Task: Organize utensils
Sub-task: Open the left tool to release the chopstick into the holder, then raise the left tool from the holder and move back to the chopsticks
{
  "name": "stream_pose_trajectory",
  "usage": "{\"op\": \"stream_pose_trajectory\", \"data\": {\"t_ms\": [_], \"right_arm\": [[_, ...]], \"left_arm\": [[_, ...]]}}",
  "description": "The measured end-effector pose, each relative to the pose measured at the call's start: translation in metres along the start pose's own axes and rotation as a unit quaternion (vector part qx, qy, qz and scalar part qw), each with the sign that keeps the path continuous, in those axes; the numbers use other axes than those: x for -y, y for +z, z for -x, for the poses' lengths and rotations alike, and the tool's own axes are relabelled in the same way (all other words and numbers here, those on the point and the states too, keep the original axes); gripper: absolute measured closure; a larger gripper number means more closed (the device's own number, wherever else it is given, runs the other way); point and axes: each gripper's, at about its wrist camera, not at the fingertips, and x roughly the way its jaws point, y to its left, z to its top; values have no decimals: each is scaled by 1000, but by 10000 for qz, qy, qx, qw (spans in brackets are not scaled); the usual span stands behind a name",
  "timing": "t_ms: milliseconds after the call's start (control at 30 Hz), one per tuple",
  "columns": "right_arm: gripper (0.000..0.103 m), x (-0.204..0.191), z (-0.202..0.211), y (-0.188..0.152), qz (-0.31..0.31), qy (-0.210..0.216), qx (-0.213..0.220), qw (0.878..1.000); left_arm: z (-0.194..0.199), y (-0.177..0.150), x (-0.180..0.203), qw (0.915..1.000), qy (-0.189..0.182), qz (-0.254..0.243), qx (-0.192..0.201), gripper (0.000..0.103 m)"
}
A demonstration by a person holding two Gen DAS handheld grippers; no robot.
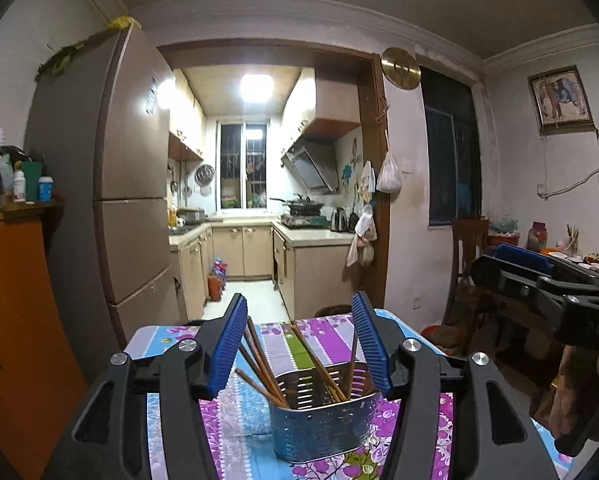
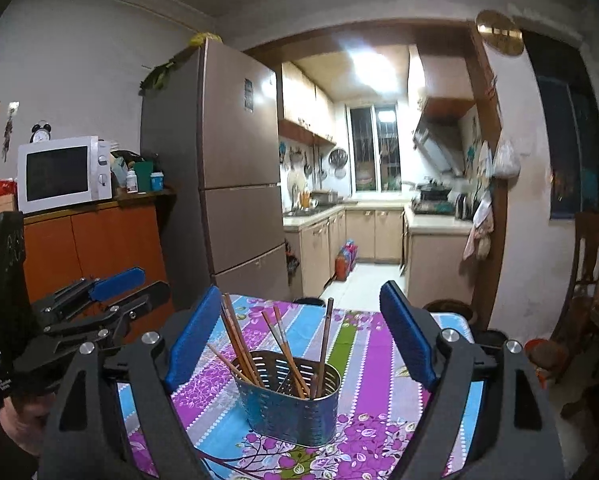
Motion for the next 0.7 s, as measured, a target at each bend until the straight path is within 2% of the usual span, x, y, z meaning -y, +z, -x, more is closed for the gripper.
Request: {"op": "stream_pose_trajectory", "data": {"t_ms": [133,467,700], "right_arm": [[25,-10,23,-10,21,23,192,9998],[25,-28,71,-40,-22,135,160,9998],[25,-42,114,-68,4,118,134,9998]], "left_arm": [[27,-8,5,9999,-16,8,133,47],[78,-23,24,9996,-211,-97,182,47],[126,-57,37,9991,-381,-100,179,47]]}}
